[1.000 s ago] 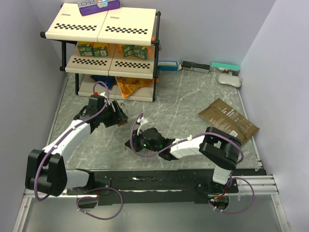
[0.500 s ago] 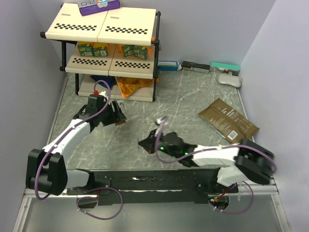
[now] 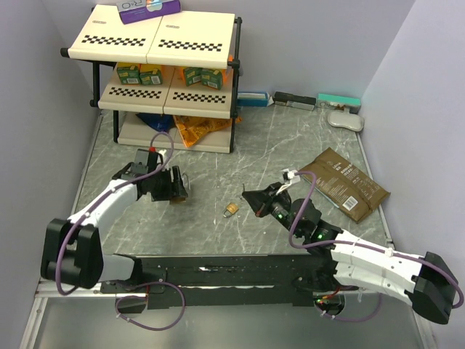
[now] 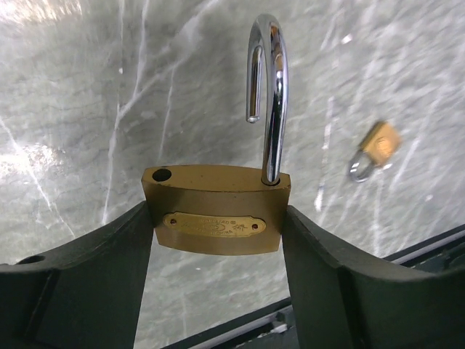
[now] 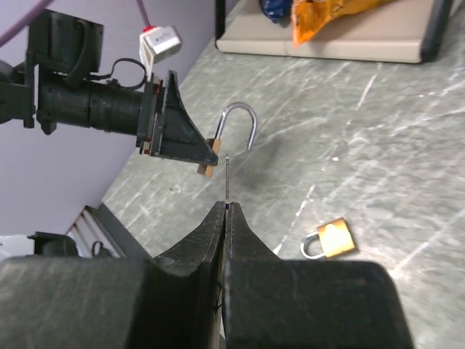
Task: Unlock with the key
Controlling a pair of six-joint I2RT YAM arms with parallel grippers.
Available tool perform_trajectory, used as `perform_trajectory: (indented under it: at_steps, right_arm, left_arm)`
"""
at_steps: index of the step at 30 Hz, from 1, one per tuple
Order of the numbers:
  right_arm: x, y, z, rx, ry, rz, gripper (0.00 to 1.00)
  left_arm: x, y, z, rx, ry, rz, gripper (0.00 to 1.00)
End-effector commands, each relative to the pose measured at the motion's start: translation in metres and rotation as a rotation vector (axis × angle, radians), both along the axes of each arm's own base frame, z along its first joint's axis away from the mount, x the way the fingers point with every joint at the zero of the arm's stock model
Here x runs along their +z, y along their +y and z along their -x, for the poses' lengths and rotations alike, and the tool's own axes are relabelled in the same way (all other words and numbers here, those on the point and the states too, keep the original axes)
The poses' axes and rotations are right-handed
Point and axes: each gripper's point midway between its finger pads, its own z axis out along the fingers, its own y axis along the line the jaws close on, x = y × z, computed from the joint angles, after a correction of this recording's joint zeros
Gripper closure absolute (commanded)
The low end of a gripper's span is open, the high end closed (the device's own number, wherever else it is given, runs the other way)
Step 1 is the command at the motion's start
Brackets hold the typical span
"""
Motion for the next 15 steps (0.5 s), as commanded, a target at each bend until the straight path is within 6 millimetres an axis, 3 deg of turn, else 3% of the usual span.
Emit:
perform_trajectory:
  at_steps: [1, 7, 15]
  right_arm:
    - [-0.001, -0.008, 0.000, -0.015, -0.009, 0.044, 1.00]
    - [-0.007, -0.009, 0.002, -0.004, 0.001, 0.053, 1.00]
    - [-0.013, -0.008, 0.001, -0.002, 0.004, 0.075, 1.00]
  left_arm:
    - [0.007, -0.008, -0.016, -0.069, -0.034, 0.019, 0.99]
    - [-0.019, 0.014, -0.026, -0.019, 0.026, -0.121, 0.99]
    - [-0.027, 0.040, -0.035, 0.070, 0.022, -0.254, 0.99]
